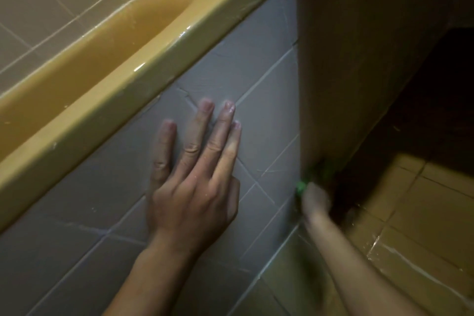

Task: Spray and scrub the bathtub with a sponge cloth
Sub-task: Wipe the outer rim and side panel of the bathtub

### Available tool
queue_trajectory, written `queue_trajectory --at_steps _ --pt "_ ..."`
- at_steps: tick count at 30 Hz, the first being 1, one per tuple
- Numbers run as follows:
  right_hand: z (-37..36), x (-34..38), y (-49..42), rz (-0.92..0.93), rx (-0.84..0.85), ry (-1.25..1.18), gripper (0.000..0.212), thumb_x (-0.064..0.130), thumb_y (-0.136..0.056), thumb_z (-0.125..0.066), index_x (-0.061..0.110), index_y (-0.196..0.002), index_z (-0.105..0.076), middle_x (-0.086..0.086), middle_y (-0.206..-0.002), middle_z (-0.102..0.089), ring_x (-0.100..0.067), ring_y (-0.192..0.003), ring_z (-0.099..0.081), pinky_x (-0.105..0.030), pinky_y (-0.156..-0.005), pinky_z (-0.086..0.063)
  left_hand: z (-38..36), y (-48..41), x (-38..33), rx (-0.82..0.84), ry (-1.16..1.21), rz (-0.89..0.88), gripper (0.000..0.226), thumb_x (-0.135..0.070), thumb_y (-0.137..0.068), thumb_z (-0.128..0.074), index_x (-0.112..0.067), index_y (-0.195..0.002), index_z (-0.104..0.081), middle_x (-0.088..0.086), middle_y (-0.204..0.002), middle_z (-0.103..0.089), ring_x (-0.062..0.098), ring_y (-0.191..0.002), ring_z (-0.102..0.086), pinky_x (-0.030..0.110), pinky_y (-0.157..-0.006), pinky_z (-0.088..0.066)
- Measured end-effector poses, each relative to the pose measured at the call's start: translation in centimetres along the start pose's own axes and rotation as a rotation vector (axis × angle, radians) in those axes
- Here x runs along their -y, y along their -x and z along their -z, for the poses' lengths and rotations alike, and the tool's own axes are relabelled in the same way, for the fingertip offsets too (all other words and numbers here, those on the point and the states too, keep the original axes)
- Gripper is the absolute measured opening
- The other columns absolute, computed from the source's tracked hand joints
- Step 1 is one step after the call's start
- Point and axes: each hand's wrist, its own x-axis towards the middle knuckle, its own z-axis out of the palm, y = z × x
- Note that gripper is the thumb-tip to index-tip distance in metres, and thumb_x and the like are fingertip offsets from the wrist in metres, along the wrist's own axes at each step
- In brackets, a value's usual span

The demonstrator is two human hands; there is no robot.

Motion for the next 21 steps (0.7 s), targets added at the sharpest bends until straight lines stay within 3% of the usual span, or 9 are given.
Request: queue_trajectory --at_steps 2,5,6,9,10,12,17,19,21 --pt "-0.8 -0.5 5.5 0.186 0.039 -0.033 0.048 0.037 -0.107 -0.049 0.006 -0.145 -0.044 -0.008 -0.134 -0.053 -0.021 -0.123 -0.053 -0.032 -0.101 -0.04 -0.4 0.1 -0.3 -0.013 0.001 0.012 0.062 -0.022 -0.094 -0.047 -0.012 -0.155 -0.048 0.003 -0.168 -0.032 0.023 -0.159 -0.022 0.051 -0.129 -0.007" --pt "-1.3 -2.9 12.0 0.386 0.063 -0.045 0.06 0.042 -0.104 -0.048 0.015 -0.155 -0.034 -0.003 -0.149 -0.045 -0.016 -0.133 -0.046 -0.03 -0.109 -0.038 -0.6 -0.5 -0.7 -0.041 0.007 0.015 0.062 -0.022 -0.093 -0.048 -0.012 -0.154 -0.049 0.003 -0.168 -0.033 0.024 -0.159 -0.024 0.052 -0.129 -0.006" --pt "-1.5 -4.1 10.5 0.323 0.076 -0.023 0.058 0.043 -0.104 -0.048 0.017 -0.154 -0.034 -0.006 -0.149 -0.046 -0.021 -0.132 -0.049 -0.032 -0.108 -0.04 -0.6 -0.6 -0.7 -0.033 0.018 0.017 0.063 -0.022 -0.092 -0.049 -0.012 -0.154 -0.05 0.004 -0.168 -0.033 0.024 -0.159 -0.024 0.052 -0.129 -0.006" --pt "-1.6 -3.9 5.2 -0.342 -0.011 -0.179 0.052 0.039 -0.107 -0.048 0.009 -0.148 -0.037 -0.025 -0.143 -0.053 -0.041 -0.124 -0.057 -0.045 -0.103 -0.048 -0.5 -0.3 -0.6 -0.021 0.031 -0.005 0.067 -0.022 -0.089 -0.052 -0.01 -0.155 -0.048 0.006 -0.169 -0.032 0.025 -0.159 -0.024 0.053 -0.129 -0.009" --pt "-1.5 -2.6 4.5 -0.412 -0.034 -0.218 0.051 0.038 -0.107 -0.048 0.005 -0.146 -0.039 -0.026 -0.143 -0.053 -0.042 -0.125 -0.056 -0.046 -0.102 -0.047 -0.4 -0.1 -0.4 -0.013 0.035 -0.008 0.068 -0.021 -0.088 -0.054 -0.01 -0.155 -0.048 0.006 -0.169 -0.031 0.025 -0.159 -0.024 0.054 -0.129 -0.01" --pt "-1.8 1.9 5.7 -0.264 -0.037 -0.189 0.049 0.033 -0.107 -0.049 0.002 -0.144 -0.043 -0.025 -0.143 -0.053 -0.041 -0.126 -0.056 -0.041 -0.102 -0.045 -0.4 0.0 -0.2 -0.022 0.048 -0.004 0.069 -0.02 -0.087 -0.054 -0.008 -0.155 -0.047 0.007 -0.169 -0.031 0.025 -0.159 -0.024 0.053 -0.129 -0.011" --pt "-2.7 8.9 13.9 0.783 -0.056 -0.044 0.059 0.043 -0.104 -0.047 0.013 -0.154 -0.038 -0.011 -0.158 -0.043 -0.021 -0.146 -0.041 -0.028 -0.118 -0.032 0.0 -0.9 -0.5 -0.137 0.132 0.101 0.052 -0.021 -0.108 -0.028 -0.006 -0.152 -0.051 0.01 -0.164 -0.04 0.029 -0.155 -0.033 0.049 -0.128 -0.015" --pt "-2.8 7.5 14.1 0.858 -0.041 -0.024 0.056 0.045 -0.105 -0.047 0.02 -0.154 -0.038 -0.006 -0.16 -0.041 -0.017 -0.148 -0.038 -0.026 -0.119 -0.031 0.2 -1.1 -0.4 -0.162 0.145 0.125 0.051 -0.019 -0.108 -0.028 -0.006 -0.151 -0.053 0.011 -0.163 -0.041 0.03 -0.154 -0.033 0.048 -0.128 -0.016" --pt "-2.2 5.0 12.5 0.607 -0.072 -0.044 0.052 0.044 -0.106 -0.049 0.023 -0.152 -0.038 -0.008 -0.154 -0.048 -0.025 -0.139 -0.05 -0.03 -0.109 -0.041 0.4 -1.2 -0.1 -0.153 0.126 0.107 0.052 -0.013 -0.1 -0.041 -0.006 -0.151 -0.053 0.01 -0.164 -0.038 0.027 -0.157 -0.029 0.048 -0.129 -0.013"
